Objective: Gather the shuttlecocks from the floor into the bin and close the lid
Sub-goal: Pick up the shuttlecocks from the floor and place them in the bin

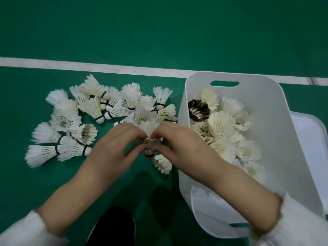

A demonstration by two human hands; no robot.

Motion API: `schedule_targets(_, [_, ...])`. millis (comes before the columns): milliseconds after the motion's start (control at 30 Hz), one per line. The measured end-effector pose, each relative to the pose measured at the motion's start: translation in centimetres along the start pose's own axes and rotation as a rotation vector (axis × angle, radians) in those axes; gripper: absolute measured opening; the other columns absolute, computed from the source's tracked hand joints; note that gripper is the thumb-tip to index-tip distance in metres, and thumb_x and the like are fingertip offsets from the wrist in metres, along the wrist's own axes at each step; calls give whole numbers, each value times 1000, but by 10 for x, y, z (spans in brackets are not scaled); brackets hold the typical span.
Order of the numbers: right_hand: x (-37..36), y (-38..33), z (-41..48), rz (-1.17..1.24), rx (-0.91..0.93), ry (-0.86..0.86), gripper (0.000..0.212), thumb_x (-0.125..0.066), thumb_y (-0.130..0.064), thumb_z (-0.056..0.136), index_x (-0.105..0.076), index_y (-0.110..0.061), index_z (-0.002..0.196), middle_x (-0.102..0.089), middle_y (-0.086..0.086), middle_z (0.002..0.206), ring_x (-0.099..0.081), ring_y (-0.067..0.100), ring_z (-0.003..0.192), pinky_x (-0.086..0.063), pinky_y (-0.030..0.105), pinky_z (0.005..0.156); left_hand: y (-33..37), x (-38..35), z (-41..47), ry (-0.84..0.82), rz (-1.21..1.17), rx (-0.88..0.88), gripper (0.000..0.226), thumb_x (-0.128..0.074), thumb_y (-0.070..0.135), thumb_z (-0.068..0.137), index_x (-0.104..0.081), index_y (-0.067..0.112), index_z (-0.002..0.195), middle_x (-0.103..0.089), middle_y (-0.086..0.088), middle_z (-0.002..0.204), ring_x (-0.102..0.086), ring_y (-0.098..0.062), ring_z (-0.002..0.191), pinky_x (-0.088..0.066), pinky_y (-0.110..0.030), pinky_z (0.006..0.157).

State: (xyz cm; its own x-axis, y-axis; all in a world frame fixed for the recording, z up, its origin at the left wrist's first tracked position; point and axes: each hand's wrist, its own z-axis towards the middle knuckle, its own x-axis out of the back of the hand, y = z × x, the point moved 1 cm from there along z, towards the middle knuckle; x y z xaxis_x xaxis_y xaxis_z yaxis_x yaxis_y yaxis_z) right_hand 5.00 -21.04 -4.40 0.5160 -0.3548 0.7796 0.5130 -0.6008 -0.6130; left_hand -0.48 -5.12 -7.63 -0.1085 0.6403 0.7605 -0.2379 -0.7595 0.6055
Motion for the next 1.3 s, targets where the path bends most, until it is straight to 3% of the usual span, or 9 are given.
schedule_targets(133, [18, 4, 1, 93, -108, 134, 5, -58, -16, 88, -63, -16, 89, -60, -6, 86, -55, 9, 81, -47, 27, 76, -25, 5, 5, 123, -76, 152, 27, -51, 32, 89, -55, 18, 112, -49, 12, 108, -53, -6, 92, -45, -18, 82])
schedule_targets(267, [63, 22, -4, 288, -284, 409, 17, -63, -22, 85, -56, -34, 76, -62, -12, 79, -61, 9, 75, -51, 24, 68, -59, -32, 20, -209, 246, 131, 37, -61, 20, 86, -55, 12, 122, -50, -1, 127, -63, -21, 78, -53, -35, 64])
schedule_targets(367, [99, 50, -16, 203, -395, 587, 4, -63, -25, 85, -61, -27, 83, -64, -11, 81, -64, 10, 80, -53, 29, 75, -74, -62, 21, -377, 401, 77, 35, -72, 13, 75, -62, 8, 108, -61, -10, 110, -65, -30, 75, -51, -37, 48])
schedule_targets(467, [116, 89, -31, 109, -540, 659, 10, -59, -26, 88, -63, -18, 92, -65, -3, 83, -63, 15, 83, -46, 25, 73, -80, -70, 21, -333, 424, 84, 12, -71, 6, 75, -60, 7, 79, -59, -11, 81, -60, -30, 69, -50, -39, 46])
schedule_targets(567, [111, 122, -41, 53, -663, 661, 16, -58, -25, 89, -65, -13, 95, -63, 1, 86, -58, 15, 81, -38, 22, 72, -79, -65, 20, -238, 351, 58, 6, -60, 9, 83, -61, 3, 82, -59, -13, 79, -59, -32, 69, -50, -39, 48])
schedule_targets(667, [101, 142, -43, 64, -724, 654, 20, -58, -25, 90, -66, -10, 99, -61, 0, 87, -54, 14, 80, -37, 22, 73, -67, -49, 21, -136, 261, 89, 29, -42, 24, 91, -61, 2, 86, -60, -11, 78, -57, -30, 65, -44, -31, 54])
schedule_targets(867, [84, 156, -34, 20, -686, 547, 23, -54, -27, 92, -67, -12, 103, -65, 1, 93, -57, 15, 85, -38, 23, 74, -39, -24, 18, -64, 106, 272, 10, -51, 19, 90, -58, 12, 94, -58, 3, 86, -56, -18, 75, -44, -33, 66])
schedule_targets(1067, [69, 166, -25, -57, -713, 404, 24, -56, -20, 91, -67, -6, 107, -69, 12, 102, -59, 22, 85, -41, 26, 75, -27, -21, 17, -91, 94, 263, 10, -52, 19, 90, -59, 12, 92, -56, 5, 85, -51, -9, 76, -32, -17, 65])
schedule_targets(1300, [61, 174, -11, -83, -759, 319, 22, -53, -15, 92, -67, -5, 106, -68, 14, 102, -62, 28, 87, -51, 38, 81, -26, -26, 16, -94, 85, 201, 15, -48, 23, 92, -58, 12, 90, -55, 3, 84, -45, -6, 75, -33, -22, 66])
